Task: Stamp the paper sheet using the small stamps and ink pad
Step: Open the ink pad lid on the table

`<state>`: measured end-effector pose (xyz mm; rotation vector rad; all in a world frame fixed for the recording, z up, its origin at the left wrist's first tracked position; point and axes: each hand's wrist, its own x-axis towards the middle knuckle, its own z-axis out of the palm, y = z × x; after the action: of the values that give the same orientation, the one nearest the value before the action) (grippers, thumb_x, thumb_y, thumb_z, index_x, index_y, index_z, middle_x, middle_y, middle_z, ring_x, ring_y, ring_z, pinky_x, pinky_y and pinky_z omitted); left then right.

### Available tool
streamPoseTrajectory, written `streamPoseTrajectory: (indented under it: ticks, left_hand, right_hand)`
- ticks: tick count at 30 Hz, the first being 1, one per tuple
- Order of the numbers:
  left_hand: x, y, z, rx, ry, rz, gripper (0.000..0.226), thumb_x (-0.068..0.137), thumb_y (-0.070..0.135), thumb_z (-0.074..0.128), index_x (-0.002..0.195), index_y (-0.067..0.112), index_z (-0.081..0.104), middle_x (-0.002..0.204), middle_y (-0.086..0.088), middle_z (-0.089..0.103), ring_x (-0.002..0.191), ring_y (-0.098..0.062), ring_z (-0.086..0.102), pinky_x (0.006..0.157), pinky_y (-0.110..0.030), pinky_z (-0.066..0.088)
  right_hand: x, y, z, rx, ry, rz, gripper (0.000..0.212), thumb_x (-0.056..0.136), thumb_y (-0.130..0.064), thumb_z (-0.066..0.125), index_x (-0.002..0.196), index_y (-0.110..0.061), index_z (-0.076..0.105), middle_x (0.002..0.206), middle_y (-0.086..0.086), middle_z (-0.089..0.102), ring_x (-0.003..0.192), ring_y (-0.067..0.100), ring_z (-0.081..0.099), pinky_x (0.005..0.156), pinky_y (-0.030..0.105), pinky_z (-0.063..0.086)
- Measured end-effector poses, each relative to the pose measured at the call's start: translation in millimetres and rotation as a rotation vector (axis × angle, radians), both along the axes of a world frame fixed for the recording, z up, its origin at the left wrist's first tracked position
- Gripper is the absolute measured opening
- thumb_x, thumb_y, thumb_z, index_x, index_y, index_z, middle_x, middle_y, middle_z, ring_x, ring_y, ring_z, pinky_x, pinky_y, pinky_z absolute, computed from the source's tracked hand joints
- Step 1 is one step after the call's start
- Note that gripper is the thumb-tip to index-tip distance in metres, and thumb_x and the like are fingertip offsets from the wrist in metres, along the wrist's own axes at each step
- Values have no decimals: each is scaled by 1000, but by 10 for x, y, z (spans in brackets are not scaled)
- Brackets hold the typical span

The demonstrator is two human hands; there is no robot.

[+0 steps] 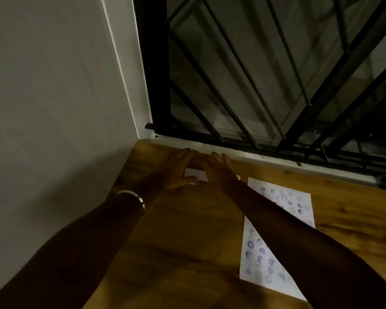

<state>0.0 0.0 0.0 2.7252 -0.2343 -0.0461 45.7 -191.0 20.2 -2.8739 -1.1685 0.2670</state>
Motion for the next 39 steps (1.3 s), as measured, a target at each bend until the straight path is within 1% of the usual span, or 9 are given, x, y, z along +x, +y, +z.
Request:
streamPoseTrajectory:
  ticks: [4, 7, 11, 15, 23, 27, 33, 36, 39]
  left_hand:
    - [-39, -15, -54, 67, 19, 4, 94, 81, 65, 58, 151, 16, 18, 156, -10, 28, 141, -28, 26, 118, -45, 18]
    - [-82, -25, -93, 109, 71, 13, 80, 87, 48, 60, 149, 12, 25, 154, -13, 30, 141, -31, 27, 116, -44, 19]
    - [-203, -1, -201, 70, 149, 36, 74, 88, 45, 59, 149, 16, 27, 155, -11, 28, 140, -31, 27, 115, -44, 26]
    - [-305, -41, -214, 20, 53, 51, 69, 87, 39, 63, 145, 13, 34, 150, -12, 36, 135, -32, 36, 112, -43, 31]
    - [-590, -108, -179, -75, 38, 55, 68, 86, 35, 67, 144, 15, 38, 148, -11, 39, 134, -31, 39, 111, -43, 35]
    - [-835, -197, -213, -91, 24, 88, 68, 86, 42, 63, 143, 15, 39, 148, -10, 40, 134, -30, 39, 112, -43, 33]
    - [-1301, -332, -435, -188, -18, 155, 95, 83, 77, 24, 140, 3, 42, 147, -20, 41, 134, -37, 40, 113, -48, 31]
    - [-1586, -437, -472, -207, -11, 190, 94, 81, 76, 19, 140, 8, 44, 145, -16, 44, 132, -33, 44, 110, -47, 35]
    - [-1892, -515, -556, -280, -6, 208, 83, 85, 71, 34, 143, 12, 40, 149, -10, 40, 136, -27, 38, 113, -48, 32]
  right_hand:
    - [-26, 25, 0, 50, 43, -11, 73, 86, -59, 52, 145, -19, 32, 147, 12, 39, 139, 32, 25, 114, 49, 0]
    - [-54, 43, -28, 22, 46, 6, 62, 90, -48, 54, 143, -20, 37, 143, 10, 45, 135, 31, 33, 113, 49, 5]
    - [-58, 43, -122, -23, 53, 19, 57, 94, -46, 47, 144, -19, 37, 145, 11, 43, 137, 30, 31, 114, 52, -3]
    - [-122, 32, -132, -34, 51, 22, 55, 96, -43, 45, 144, -18, 35, 149, 11, 39, 139, 28, 29, 115, 51, -3]
    - [-398, -17, -201, 41, 93, 34, 52, 96, -26, 50, 143, -8, 37, 148, 17, 38, 135, 33, 34, 114, 44, 18]
    - [-645, -152, -251, 184, 143, 54, 49, 96, -22, 51, 140, -4, 40, 147, 21, 39, 135, 38, 35, 114, 45, 26]
    - [-1137, -315, -210, 91, 240, -62, 55, 102, -27, 38, 151, -16, 15, 160, 6, 10, 146, 24, 10, 116, 31, 6]
    - [-1471, -459, -108, 204, 236, -20, 59, 98, -26, 49, 150, -18, 22, 159, 6, 16, 144, 24, 17, 115, 32, 14]
    - [-1744, -539, -194, 283, 150, 28, 59, 94, -34, 55, 146, -15, 33, 154, 10, 29, 140, 27, 29, 111, 29, 17]
